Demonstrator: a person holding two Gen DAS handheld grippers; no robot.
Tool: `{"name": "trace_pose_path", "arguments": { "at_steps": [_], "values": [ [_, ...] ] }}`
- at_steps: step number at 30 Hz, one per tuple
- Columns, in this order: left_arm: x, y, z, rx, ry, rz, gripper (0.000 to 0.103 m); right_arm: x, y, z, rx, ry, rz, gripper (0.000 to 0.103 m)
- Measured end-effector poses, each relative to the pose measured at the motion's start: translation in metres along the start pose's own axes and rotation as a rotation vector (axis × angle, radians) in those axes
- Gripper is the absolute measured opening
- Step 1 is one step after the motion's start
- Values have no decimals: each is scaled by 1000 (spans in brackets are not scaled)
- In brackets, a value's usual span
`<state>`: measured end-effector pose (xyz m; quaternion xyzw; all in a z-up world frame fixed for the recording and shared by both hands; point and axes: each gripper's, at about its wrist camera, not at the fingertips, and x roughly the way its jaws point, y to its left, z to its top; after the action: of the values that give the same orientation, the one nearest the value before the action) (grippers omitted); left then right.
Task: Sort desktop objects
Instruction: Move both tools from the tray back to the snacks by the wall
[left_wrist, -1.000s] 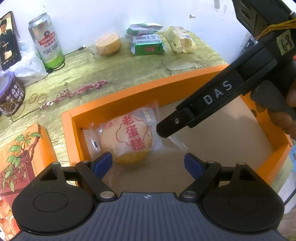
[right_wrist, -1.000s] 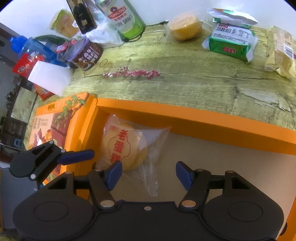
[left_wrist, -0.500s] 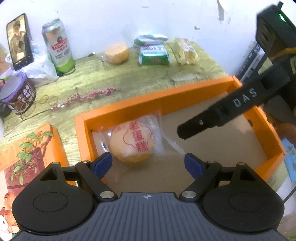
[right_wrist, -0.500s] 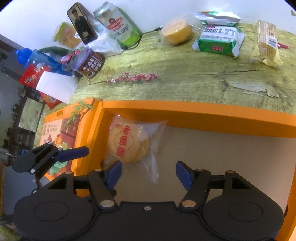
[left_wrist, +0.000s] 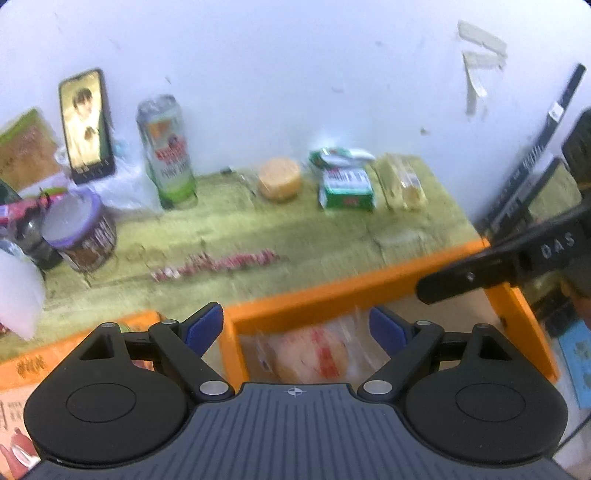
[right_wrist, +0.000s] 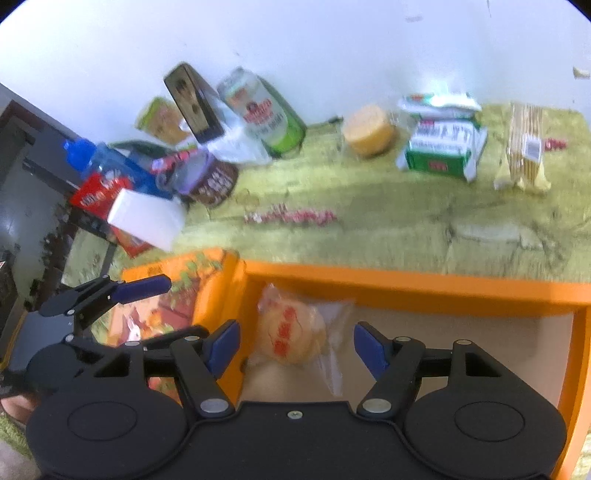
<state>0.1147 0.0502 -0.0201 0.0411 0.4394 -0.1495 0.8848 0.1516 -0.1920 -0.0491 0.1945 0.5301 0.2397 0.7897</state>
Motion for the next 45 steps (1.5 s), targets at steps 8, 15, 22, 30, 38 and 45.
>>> {"name": "trace_pose_path", "arguments": {
  "at_steps": [8, 15, 22, 30, 38, 45],
  "values": [
    [2, 15, 38, 25, -78, 14, 89, -15, 5, 37, -17, -66, -6, 67],
    [25, 18, 66, 68, -117, -12, 90, -18, 8, 80, -37, -100, -24, 67],
    [69, 23, 84, 104, -122, -47, 90, -1, -3, 131, -10, -107, -30, 67],
    [130, 35, 96, 89, -90, -92, 90, 46, -31, 186, 63, -71, -15, 76],
    [179, 39, 102, 91, -73, -131, 90, 97, -60, 232, 155, -28, 10, 88],
    [214, 36, 109, 94, -67, -169, 90, 140, -62, 255, 99, 50, -87, 90]
  ]
}}
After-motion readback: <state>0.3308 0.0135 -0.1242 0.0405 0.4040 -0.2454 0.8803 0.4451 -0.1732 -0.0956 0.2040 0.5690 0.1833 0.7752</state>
